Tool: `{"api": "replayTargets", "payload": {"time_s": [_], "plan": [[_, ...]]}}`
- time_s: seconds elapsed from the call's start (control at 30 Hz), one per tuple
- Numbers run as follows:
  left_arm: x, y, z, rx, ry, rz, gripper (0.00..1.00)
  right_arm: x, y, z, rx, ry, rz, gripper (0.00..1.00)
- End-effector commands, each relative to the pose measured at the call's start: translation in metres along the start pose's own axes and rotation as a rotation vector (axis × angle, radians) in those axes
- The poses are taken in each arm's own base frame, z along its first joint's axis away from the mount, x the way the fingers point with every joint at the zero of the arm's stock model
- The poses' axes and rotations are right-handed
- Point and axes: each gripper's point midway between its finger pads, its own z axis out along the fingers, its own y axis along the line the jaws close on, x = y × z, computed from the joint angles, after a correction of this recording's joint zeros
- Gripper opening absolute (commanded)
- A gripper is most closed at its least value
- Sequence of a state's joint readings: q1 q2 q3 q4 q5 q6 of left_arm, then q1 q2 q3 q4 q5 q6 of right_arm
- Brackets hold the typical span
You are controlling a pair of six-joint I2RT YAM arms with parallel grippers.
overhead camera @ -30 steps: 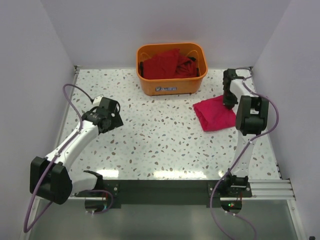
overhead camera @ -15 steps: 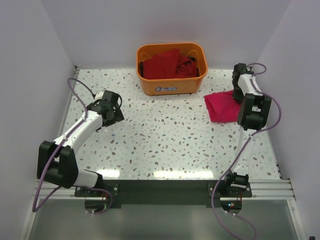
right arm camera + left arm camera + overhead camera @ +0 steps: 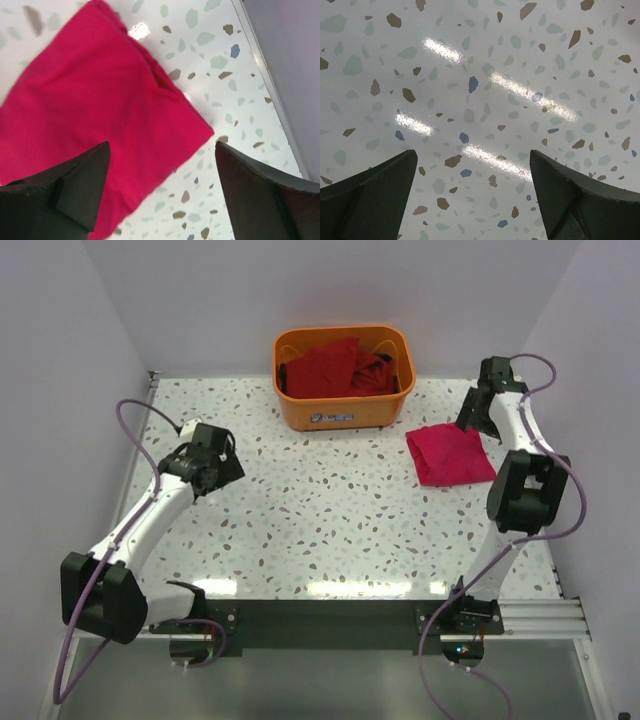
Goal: Fold and stack the t-shirts
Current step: Neatly place the folded tshirt to the corner
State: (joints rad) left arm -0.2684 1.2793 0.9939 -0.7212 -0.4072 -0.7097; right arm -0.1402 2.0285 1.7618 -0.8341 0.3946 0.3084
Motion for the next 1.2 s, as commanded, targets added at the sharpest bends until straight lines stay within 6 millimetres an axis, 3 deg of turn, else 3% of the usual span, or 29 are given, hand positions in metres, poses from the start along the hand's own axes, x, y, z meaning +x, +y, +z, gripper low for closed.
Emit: {"api": "replayTargets", "payload": {"time_s": [0.0,0.03,0.1,0.23,0.37,0.43,0.6,0.63,0.7,0.73,0.93,1.07,1.17], "plan": [[-0.004,0.004,-0.009,0.032,-0.034,-0.009,1.0,-0.007,0.024,-0.044,-0.187,-0.107,-0.051,0.98],[-0.004,0.004,-0.01,0.035,-0.037,-0.01,1.0,-0.003,0.03,-0.053,-0.226,-0.119,-0.077,0.98],[-0.003,0.007,-0.012,0.032,-0.038,-0.01,1.0,0.022,0.054,-0.052,-0.309,-0.101,-0.186,0.99],[-0.003,0.007,-0.012,0.036,-0.039,-0.008,1.0,0.052,0.093,-0.046,-0.41,-0.086,-0.312,0.99],[-0.004,0.007,-0.012,0.034,-0.042,-0.007,1.0,0.071,0.092,-0.004,-0.301,-0.004,-0.322,0.98],[-0.004,0.007,-0.011,0.029,-0.043,-0.005,1.0,0.069,0.085,0.009,-0.224,-0.002,-0.306,0.98],[-0.003,0.009,-0.008,0.013,-0.036,-0.003,1.0,0.07,0.1,0.045,-0.236,0.023,-0.266,0.98],[-0.004,0.009,-0.008,0.008,-0.037,-0.004,1.0,0.061,0.107,0.045,-0.253,0.012,-0.253,0.98],[-0.003,0.01,-0.006,-0.004,-0.032,-0.002,1.0,0.054,0.096,0.065,-0.223,0.023,-0.223,0.97],[-0.005,0.011,-0.005,-0.01,-0.034,-0.001,1.0,0.044,0.1,0.066,-0.233,0.001,-0.221,0.97],[-0.006,0.01,0.0,-0.031,-0.018,0.003,1.0,0.025,0.111,0.088,-0.237,-0.003,-0.23,0.97],[-0.007,0.009,0.002,-0.037,-0.013,0.003,1.0,0.014,0.108,0.088,-0.223,-0.015,-0.242,0.96],[-0.007,0.006,0.002,-0.023,-0.011,0.0,1.0,0.001,0.11,0.071,-0.263,-0.052,-0.258,0.97]]}}
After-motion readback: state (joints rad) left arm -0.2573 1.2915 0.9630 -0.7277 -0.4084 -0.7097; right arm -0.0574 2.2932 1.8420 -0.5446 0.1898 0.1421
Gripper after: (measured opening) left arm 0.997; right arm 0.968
